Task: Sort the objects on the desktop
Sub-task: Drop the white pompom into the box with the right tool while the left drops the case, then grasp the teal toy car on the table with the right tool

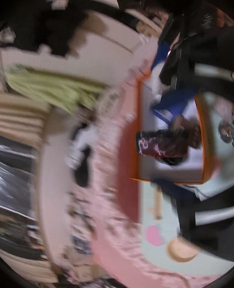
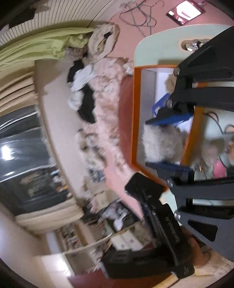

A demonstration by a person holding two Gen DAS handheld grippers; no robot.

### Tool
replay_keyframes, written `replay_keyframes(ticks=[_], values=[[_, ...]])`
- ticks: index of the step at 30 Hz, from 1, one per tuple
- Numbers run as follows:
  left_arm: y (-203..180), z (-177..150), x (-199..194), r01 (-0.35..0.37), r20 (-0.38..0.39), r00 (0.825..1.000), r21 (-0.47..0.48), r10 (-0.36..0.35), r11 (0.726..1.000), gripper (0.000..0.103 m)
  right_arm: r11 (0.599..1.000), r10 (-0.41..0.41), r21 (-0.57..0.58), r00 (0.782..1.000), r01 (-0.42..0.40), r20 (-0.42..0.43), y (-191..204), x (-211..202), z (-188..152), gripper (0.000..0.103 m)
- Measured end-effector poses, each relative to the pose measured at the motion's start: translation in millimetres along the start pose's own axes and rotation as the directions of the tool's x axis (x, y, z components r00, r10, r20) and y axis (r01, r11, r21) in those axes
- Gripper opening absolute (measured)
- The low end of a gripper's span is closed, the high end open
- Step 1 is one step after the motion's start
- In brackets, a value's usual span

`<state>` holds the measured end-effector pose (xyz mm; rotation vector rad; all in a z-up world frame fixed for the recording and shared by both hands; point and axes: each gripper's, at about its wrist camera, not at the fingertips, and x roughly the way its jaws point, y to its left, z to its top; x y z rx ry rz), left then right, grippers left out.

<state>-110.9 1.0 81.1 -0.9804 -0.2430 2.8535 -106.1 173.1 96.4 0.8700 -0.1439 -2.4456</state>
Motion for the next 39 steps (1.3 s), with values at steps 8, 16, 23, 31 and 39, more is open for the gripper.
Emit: replay_keyframes(ticks=[8,16,23,31,39], values=[[-16.6,-21.3,5.2,-0.013,-0.032,0.999,0.161,0.018,0.987,0.075,0.993,-0.100,-0.061,0.994,0.098,-0.045,-12.8,9.0,-34.5,0.075],[-3.6,-33.2,-61.4,0.072,0.060,0.995,0.073,-0.076,0.995,0.077,0.998,-0.029,-0.044,0.995,0.033,0.093,8.2,-44.7,-37.2,0.075],[9.8,-115.3,-79.7,-0.069,-0.082,0.993,0.127,0.080,0.990,0.086,0.984,0.097,-0.153,0.995,-0.091,0.034,56.1,-84.7,-98.8,0.076],[28.9,-145.4,-39.3,-0.157,-0.144,0.974,0.130,0.175,0.979,0.103,0.959,-0.056,-0.284,0.980,0.000,-0.191,76.2,-26.8,-137.6,0.076],[36.3,-146.1,-25.3,-0.155,-0.138,0.975,0.129,0.172,0.979,0.103,0.942,-0.047,-0.337,0.989,-0.003,-0.140,77.6,-31.1,-148.0,0.027]])
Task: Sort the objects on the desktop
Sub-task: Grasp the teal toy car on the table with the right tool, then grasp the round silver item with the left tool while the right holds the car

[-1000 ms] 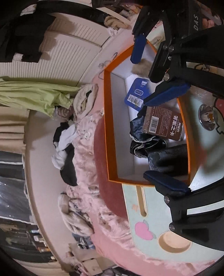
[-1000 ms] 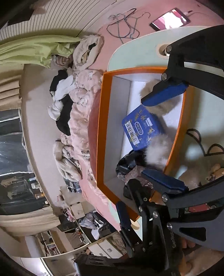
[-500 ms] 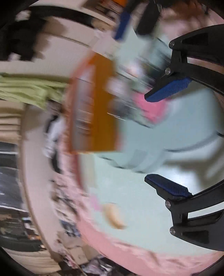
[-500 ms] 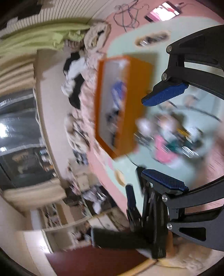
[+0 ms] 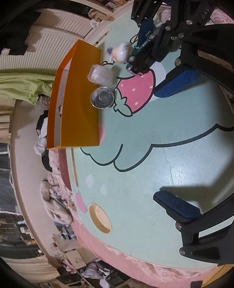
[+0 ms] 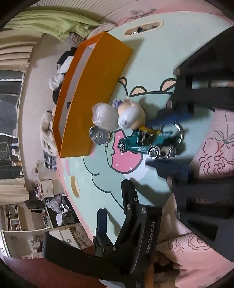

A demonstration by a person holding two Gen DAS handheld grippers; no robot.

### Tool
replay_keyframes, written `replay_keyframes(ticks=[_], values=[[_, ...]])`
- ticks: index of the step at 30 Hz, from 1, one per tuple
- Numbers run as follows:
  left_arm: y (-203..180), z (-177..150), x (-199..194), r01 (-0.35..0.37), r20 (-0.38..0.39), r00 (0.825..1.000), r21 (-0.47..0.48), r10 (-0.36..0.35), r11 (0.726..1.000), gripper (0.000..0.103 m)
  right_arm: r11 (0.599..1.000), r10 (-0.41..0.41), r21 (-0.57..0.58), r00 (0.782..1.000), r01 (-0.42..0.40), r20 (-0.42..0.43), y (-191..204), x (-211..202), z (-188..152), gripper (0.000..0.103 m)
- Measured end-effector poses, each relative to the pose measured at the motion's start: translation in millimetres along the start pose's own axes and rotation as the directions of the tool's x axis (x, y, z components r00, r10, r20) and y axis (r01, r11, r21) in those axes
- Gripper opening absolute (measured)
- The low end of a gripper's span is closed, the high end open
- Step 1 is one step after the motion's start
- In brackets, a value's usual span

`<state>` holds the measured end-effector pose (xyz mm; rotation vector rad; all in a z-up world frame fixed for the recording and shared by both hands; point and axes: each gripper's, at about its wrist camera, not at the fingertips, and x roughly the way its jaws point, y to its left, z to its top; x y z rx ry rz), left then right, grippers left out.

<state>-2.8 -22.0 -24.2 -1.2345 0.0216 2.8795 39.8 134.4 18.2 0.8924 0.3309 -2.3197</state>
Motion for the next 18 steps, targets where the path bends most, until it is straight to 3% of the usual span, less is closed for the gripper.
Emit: replay_keyframes(ticks=[2,6,13,18], values=[[-0.4,4.1,-2.4,0.000,0.001,1.000,0.000,0.000,1.000,0.103,0.999,0.034,0.027,0.999,-0.035,0.023,-4.6,-2.4,-2.2,0.027],[0.6,4.8,1.0,0.000,0.001,1.000,0.000,0.000,1.000,0.103,0.988,0.083,0.115,0.984,-0.102,0.157,-24.0,-21.3,-5.1,0.027],[2.9,10.3,-2.3,0.001,0.005,1.000,0.002,-0.001,1.000,0.102,0.961,0.052,0.245,0.957,-0.125,0.287,-46.9,-38.1,-14.1,0.027],[-3.7,19.9,-23.9,0.085,0.042,0.995,0.014,-0.086,0.996,0.098,0.929,0.026,0.340,0.941,-0.148,0.337,-64.8,-47.9,-23.4,0.027]])
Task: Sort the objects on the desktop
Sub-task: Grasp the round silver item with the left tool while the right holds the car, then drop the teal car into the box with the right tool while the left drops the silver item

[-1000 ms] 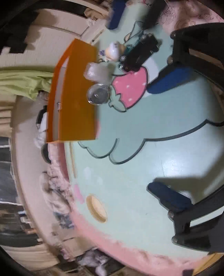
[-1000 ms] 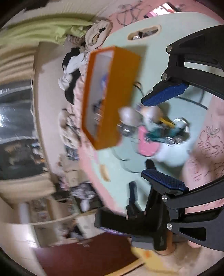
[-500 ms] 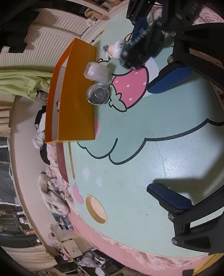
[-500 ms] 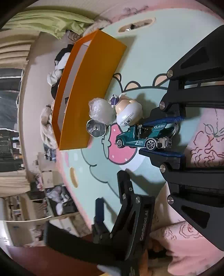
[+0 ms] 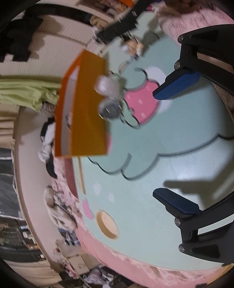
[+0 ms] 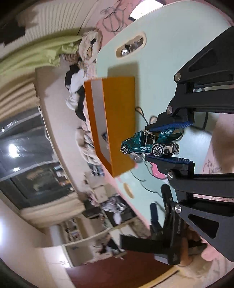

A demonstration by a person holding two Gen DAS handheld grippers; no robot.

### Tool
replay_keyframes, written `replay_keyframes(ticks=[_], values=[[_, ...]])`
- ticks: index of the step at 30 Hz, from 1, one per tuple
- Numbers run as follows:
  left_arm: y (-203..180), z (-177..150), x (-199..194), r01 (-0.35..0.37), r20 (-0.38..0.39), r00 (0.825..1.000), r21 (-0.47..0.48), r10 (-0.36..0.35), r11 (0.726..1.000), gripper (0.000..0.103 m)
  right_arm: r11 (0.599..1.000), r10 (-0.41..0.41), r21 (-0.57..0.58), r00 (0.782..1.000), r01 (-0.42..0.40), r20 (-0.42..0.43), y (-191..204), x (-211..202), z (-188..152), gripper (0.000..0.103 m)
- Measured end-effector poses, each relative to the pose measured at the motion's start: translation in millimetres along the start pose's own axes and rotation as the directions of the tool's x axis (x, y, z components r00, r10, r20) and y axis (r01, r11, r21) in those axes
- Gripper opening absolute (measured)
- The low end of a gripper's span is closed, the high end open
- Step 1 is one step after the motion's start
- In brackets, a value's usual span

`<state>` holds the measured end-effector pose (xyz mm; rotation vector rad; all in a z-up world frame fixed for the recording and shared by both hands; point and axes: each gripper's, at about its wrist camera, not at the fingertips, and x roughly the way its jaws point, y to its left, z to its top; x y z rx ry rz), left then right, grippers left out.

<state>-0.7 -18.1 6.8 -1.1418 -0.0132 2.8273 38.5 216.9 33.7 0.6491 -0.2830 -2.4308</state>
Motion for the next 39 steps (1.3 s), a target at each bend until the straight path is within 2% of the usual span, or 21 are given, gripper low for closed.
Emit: replay_keyframes(ticks=[3,6,8,10,15,16,17,18,23,27,31,34,39], values=[[-8.8,16.5,-2.6,0.081,0.015,0.997,0.005,-0.081,0.997,0.092,1.000,0.007,0.030,1.000,-0.006,-0.018,-6.7,1.8,2.7,0.027],[-21.6,32.5,4.1,0.098,0.022,0.995,0.013,-0.098,0.995,0.081,0.999,0.014,0.031,0.999,-0.013,-0.029,-7.2,2.8,3.8,0.027],[-19.5,49.2,23.4,0.100,-0.013,0.995,-0.026,-0.100,0.995,0.065,0.999,0.017,0.029,0.999,-0.016,-0.034,-7.1,3.6,3.8,0.027],[-21.3,57.2,35.6,0.114,-0.049,0.992,-0.055,-0.117,0.992,0.058,0.999,0.017,0.029,0.999,-0.016,-0.036,-8.9,3.3,3.4,0.027],[-40.0,54.5,50.7,0.147,-0.099,0.984,-0.002,-0.146,0.989,0.054,0.999,0.023,0.034,0.999,-0.022,-0.038,-11.3,4.1,2.2,0.027],[-42.6,54.2,50.6,0.147,-0.095,0.985,0.011,-0.146,0.989,0.044,0.999,0.025,0.035,0.999,-0.024,-0.039,-11.8,4.5,2.0,0.027],[-42.7,53.8,48.6,0.142,-0.089,0.986,0.014,-0.141,0.990,0.028,0.999,0.026,0.037,0.999,-0.025,-0.041,-12.2,4.7,1.8,0.027],[-41.1,53.3,47.1,0.149,-0.092,0.985,0.006,-0.148,0.989,0.026,0.999,0.027,0.038,0.999,-0.025,-0.042,-13.2,4.8,1.6,0.027],[-27.3,47.4,36.8,0.200,-0.046,0.978,-0.043,-0.202,0.979,0.025,0.999,0.030,0.033,0.999,-0.029,-0.040,-13.0,3.6,1.5,0.027],[-20.0,43.4,10.2,0.232,0.046,0.972,-0.067,-0.229,0.970,0.025,0.998,0.045,0.040,0.998,-0.043,-0.037,-14.7,3.2,4.1,0.027],[-14.5,43.8,-17.1,0.261,0.104,0.962,-0.084,-0.252,0.962,0.025,0.992,0.087,0.095,0.996,-0.084,-0.021,-22.9,2.4,14.3,0.027],[-15.3,56.1,-24.4,0.274,0.127,0.956,-0.074,-0.264,0.959,0.025,0.989,0.100,0.111,0.995,-0.098,-0.010,-22.9,5.5,28.7,0.027],[-26.4,87.0,-20.7,0.287,0.133,0.951,-0.032,-0.281,0.957,0.025,0.996,0.070,0.059,0.996,-0.073,0.047,-14.1,10.1,63.5,0.027]])
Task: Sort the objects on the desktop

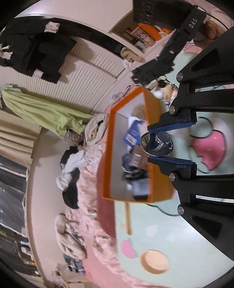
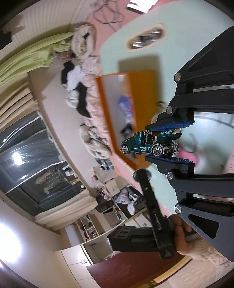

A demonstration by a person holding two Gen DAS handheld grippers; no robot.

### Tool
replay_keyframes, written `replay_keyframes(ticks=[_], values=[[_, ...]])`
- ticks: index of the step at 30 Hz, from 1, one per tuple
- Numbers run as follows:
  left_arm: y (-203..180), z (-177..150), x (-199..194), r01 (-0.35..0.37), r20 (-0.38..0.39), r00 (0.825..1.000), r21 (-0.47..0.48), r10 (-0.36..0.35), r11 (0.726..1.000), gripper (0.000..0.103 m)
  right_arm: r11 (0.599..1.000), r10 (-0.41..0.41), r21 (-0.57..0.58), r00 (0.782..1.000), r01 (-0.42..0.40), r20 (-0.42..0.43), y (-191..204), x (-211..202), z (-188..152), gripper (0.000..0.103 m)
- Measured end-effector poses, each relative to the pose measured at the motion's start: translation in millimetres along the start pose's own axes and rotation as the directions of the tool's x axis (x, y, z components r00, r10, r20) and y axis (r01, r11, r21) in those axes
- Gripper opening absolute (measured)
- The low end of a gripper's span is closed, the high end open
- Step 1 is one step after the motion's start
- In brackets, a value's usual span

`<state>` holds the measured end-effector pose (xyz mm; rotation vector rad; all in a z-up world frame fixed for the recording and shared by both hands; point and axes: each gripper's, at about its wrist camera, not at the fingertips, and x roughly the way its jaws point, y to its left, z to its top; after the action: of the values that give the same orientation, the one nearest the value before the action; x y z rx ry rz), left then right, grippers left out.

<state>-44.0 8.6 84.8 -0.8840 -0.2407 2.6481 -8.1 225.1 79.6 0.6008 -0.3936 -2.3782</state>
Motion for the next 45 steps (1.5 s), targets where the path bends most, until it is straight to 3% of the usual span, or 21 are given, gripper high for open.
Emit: replay_keyframes(ticks=[7,9,10,11,13,16,18,21,23,25,26,29,34,37,38,39,40,42,43,45], values=[[-1.0,52.7,38.8,-0.015,0.007,1.000,-0.007,0.015,1.000,0.025,0.995,-0.095,0.009,0.995,0.095,-0.023,-6.5,41.5,54.9,0.027],[2.3,58.2,51.0,-0.042,-0.002,0.999,-0.024,0.042,0.999,0.040,0.992,-0.127,0.007,0.991,0.128,-0.043,-10.7,57.3,64.3,0.027],[4.6,58.8,58.7,-0.059,-0.026,0.998,-0.033,0.058,0.998,0.065,0.989,-0.149,0.000,0.987,0.149,-0.060,-13.3,66.4,66.0,0.028],[7.1,57.2,64.1,-0.080,-0.040,0.996,-0.046,0.078,0.996,0.071,0.986,-0.165,-0.007,0.983,0.165,-0.080,-16.3,73.0,65.5,0.028],[9.5,51.7,66.3,-0.105,-0.046,0.994,-0.048,0.103,0.993,0.072,0.979,-0.204,-0.010,0.968,0.204,-0.145,-26.7,89.9,59.7,0.029],[12.3,40.6,54.1,-0.044,-0.012,0.999,-0.069,0.043,0.997,0.076,0.972,-0.235,-0.036,0.955,0.232,-0.179,-35.5,98.0,50.5,0.029],[10.0,36.8,47.1,-0.044,0.001,0.999,-0.054,0.044,0.998,0.077,0.966,-0.260,-0.061,0.946,0.252,-0.193,-37.6,100.0,46.4,0.029],[11.6,33.8,31.6,-0.068,0.027,0.997,-0.036,0.069,0.997,0.077,0.972,-0.234,-0.023,0.946,0.234,-0.226,-44.5,100.2,46.7,0.032],[16.5,32.2,18.2,-0.059,0.050,0.997,-0.061,0.062,0.996,0.078,0.976,-0.197,0.050,0.961,0.210,-0.193,-52.3,88.9,53.6,0.036],[23.7,28.8,2.6,-0.057,0.073,0.995,-0.106,0.065,0.993,0.081,0.975,-0.173,0.118,0.975,0.190,-0.137,-58.7,72.3,59.5,0.057],[25.4,26.7,-1.5,-0.060,0.076,0.995,-0.115,0.069,0.992,0.082,0.972,-0.162,0.160,0.983,0.174,-0.088,-60.8,57.8,64.1,0.062],[25.4,14.0,-11.2,-0.095,0.043,0.994,-0.099,0.099,0.991,0.082,0.974,-0.134,0.177,0.990,0.139,-0.038,-57.5,30.0,67.3,0.065],[16.9,-33.9,-6.5,-0.199,-0.096,0.975,0.007,0.199,0.980,0.083,0.990,-0.130,0.045,0.984,0.137,-0.121,-20.8,3.5,40.8,0.065],[18.8,-67.1,5.8,-0.264,-0.180,0.946,0.047,0.269,0.963,0.085,0.982,-0.184,-0.085,0.964,0.170,-0.191,1.9,2.8,7.5,0.065],[21.1,-75.5,11.6,-0.287,-0.208,0.933,0.057,0.293,0.956,0.092,0.973,-0.216,-0.131,0.954,0.191,-0.210,7.9,5.0,-5.9,0.065],[18.1,-81.9,14.1,-0.347,-0.181,0.914,0.108,0.362,0.932,0.098,0.959,-0.256,-0.180,0.939,0.218,-0.230,12.4,10.0,-20.4,0.065],[18.4,-84.9,15.5,-0.362,-0.186,0.907,0.111,0.378,0.925,0.103,0.948,-0.288,-0.212,0.926,0.239,-0.245,13.5,14.7,-32.1,0.065],[21.2,-85.4,15.9,-0.356,-0.193,0.908,0.105,0.371,0.928,0.103,0.928,-0.349,-0.244,0.889,0.283,-0.297,7.4,27.8,-56.5,0.065],[24.7,-86.5,17.5,-0.350,-0.197,0.911,0.095,0.362,0.932,0.103,0.915,-0.376,-0.264,0.880,0.304,-0.289,6.2,31.7,-65.1,0.068],[25.7,-87.0,16.7,-0.352,-0.196,0.911,0.092,0.363,0.932,0.103,0.886,-0.424,-0.317,0.866,0.338,-0.264,7.9,42.7,-75.0,0.086]])
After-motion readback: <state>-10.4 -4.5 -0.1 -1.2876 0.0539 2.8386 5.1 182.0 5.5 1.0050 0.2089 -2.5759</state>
